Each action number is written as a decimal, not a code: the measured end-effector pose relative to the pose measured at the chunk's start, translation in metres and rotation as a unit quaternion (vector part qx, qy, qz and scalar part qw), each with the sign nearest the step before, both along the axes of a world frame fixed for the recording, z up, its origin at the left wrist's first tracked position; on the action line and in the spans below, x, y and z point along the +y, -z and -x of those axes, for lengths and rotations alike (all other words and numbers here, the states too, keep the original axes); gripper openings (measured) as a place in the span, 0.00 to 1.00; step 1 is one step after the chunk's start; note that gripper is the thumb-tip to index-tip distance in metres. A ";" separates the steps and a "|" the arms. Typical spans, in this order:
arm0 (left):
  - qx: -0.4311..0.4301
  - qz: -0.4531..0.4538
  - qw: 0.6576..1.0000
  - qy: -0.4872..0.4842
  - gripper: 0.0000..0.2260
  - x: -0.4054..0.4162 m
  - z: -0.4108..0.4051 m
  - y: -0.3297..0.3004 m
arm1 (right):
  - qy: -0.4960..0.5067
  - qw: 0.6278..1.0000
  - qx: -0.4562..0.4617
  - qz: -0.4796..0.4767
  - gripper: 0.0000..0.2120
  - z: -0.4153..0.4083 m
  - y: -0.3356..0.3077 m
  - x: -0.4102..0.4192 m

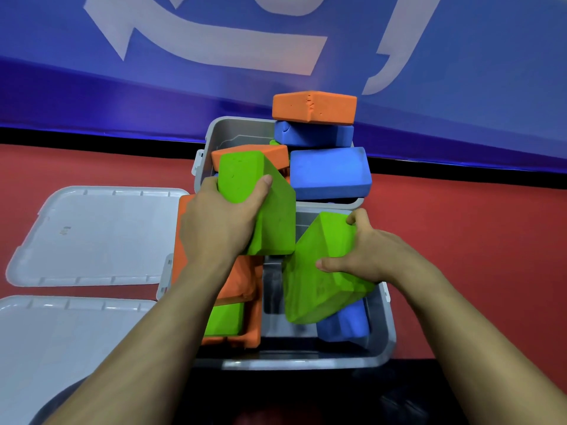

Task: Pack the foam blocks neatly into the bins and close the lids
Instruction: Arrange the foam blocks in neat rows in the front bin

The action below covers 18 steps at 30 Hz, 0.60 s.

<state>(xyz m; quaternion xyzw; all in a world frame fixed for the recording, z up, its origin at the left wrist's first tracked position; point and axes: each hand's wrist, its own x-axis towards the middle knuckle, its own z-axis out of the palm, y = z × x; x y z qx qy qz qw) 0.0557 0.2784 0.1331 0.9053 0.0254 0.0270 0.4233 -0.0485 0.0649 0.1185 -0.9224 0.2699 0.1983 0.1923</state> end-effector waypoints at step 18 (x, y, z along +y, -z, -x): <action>0.011 -0.001 1.000 0.019 0.34 -0.003 -0.001 0.008 | -0.065 0.985 0.155 0.036 0.62 0.002 0.076 0.024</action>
